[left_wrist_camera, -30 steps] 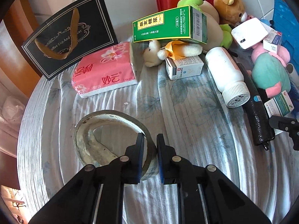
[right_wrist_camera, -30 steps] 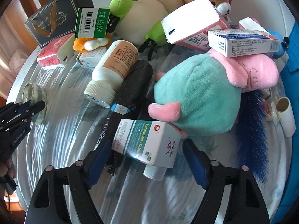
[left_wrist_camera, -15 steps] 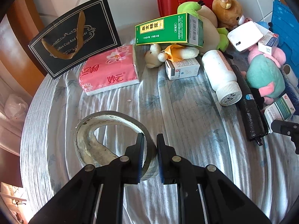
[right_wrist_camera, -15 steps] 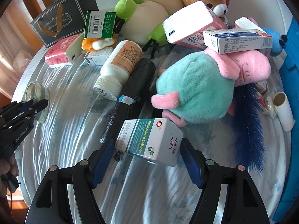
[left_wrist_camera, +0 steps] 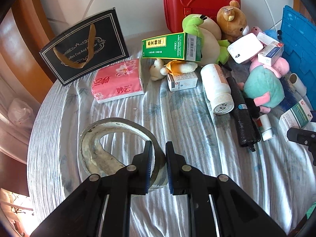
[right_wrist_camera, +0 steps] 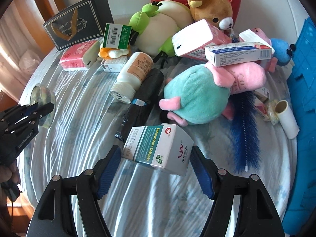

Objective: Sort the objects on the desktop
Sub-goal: 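Grasp the clear tape roll with the left tool while the right tool grasps the white-green tablet box, then lift the tape roll and tablet box and carry both over the blue crate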

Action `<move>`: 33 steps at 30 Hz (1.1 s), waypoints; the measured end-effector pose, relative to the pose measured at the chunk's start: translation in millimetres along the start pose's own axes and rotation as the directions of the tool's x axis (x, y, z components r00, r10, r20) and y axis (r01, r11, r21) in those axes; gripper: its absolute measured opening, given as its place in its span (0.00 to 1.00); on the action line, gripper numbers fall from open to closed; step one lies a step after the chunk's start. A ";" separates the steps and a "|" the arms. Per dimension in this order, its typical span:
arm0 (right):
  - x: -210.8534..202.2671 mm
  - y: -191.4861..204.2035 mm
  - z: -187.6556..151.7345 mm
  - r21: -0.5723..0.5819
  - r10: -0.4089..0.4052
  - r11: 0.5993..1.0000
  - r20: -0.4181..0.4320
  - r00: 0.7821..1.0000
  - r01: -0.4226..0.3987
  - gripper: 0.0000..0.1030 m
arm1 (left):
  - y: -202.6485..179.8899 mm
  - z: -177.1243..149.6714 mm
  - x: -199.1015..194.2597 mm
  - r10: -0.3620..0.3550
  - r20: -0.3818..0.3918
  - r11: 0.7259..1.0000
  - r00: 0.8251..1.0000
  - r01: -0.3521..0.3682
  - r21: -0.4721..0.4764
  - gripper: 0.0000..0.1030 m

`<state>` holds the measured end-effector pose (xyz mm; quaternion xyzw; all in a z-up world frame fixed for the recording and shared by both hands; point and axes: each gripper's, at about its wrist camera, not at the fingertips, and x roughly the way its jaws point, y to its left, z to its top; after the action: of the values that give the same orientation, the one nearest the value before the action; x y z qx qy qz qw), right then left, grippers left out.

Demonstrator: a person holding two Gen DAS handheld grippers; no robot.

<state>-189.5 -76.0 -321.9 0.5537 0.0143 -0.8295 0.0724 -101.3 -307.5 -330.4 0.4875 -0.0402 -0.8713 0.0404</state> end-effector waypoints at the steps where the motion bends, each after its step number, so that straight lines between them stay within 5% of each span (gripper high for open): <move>1: -5.7 -1.1 -0.9 0.001 0.002 1.000 0.006 1.000 -0.002 0.70 | -0.5 0.0 -4.9 -0.001 0.004 1.000 1.000 0.001 -0.002 0.13; 33: -188.9 -25.1 -30.7 -0.021 0.001 1.000 0.201 0.980 0.003 0.70 | -24.4 4.6 -175.4 0.016 0.153 1.000 0.988 -0.018 0.009 0.13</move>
<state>-93.7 -28.2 -161.3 0.4663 0.0160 -0.8810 0.0787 -14.5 -263.9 -182.2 0.4191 -0.0519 -0.9055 0.0421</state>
